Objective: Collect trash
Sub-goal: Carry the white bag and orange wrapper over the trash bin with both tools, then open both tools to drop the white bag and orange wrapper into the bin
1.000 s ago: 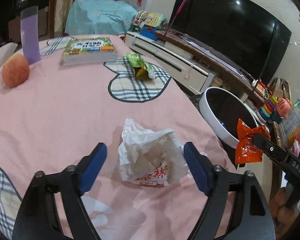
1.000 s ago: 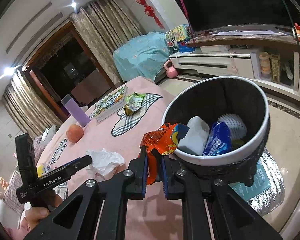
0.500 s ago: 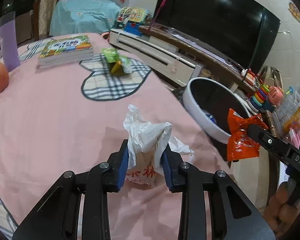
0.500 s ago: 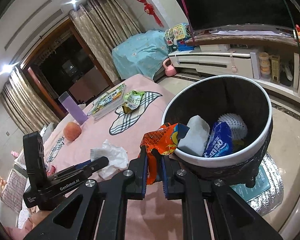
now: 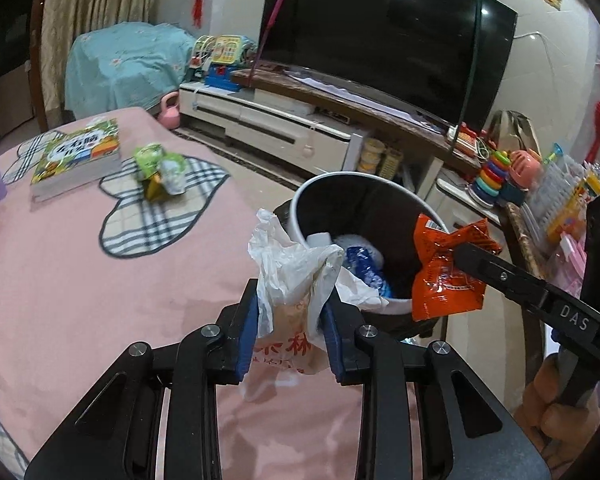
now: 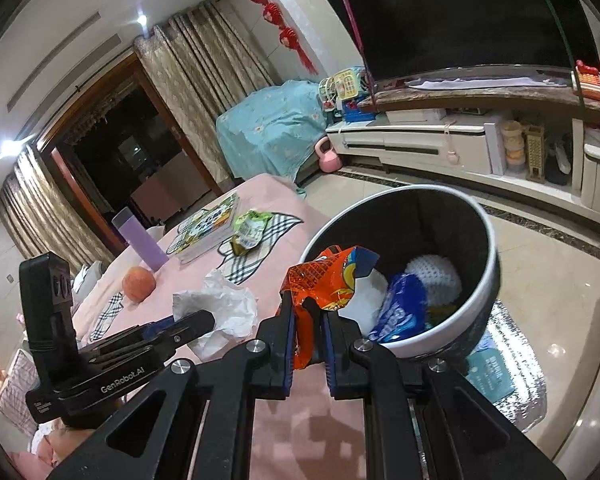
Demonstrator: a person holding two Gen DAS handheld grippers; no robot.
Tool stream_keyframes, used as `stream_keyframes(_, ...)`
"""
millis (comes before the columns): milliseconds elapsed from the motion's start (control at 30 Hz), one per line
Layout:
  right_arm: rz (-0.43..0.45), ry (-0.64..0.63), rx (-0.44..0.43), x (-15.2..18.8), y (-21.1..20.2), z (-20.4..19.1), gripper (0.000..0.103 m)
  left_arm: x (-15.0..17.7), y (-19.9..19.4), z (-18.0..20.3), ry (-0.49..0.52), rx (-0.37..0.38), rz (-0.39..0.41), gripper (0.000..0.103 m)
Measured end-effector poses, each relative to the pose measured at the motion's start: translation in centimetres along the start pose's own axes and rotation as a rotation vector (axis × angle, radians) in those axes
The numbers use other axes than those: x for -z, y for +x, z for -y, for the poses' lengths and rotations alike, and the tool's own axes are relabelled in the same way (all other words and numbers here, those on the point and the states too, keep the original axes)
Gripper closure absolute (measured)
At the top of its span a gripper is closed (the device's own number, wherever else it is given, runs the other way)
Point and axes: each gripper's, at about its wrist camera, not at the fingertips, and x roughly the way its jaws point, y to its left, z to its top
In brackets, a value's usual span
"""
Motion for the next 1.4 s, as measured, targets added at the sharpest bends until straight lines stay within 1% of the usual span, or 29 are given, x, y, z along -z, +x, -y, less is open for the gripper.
stream_keyframes(200,0.002,-0.044,0.03,-1.0,0.1,0.9,0.091,-1.2,0.4,1.4,0.022,0.012,0.005,0.075)
stream_keyframes(467,-0.013,-0.058,0.072,-2.2,1.0,2.5,0.091,-2.9,2.1,3.5,0.056,0.031,-0.004,0.075)
stream_keyframes(733,-0.058,-0.087,0.102,-3.3,2.3,3.8,0.091,-4.3,4.6,5.3,0.092,0.037,-0.027,0.075)
stream_keyframes(1000,-0.113,-0.091,0.111,-3.7,3.7,5.3,0.091,-4.7,7.1,5.4,0.091,0.032,-0.073,0.075)
stream_keyframes(1333,-0.165,-0.115,0.122,-4.3,4.8,5.7,0.087,-4.9,9.3,5.6,0.095,0.035,-0.123,0.074)
stream_keyframes(1400,-0.178,-0.122,0.12,-4.5,5.1,5.6,0.087,-4.9,9.5,5.6,0.097,0.037,-0.13,0.072)
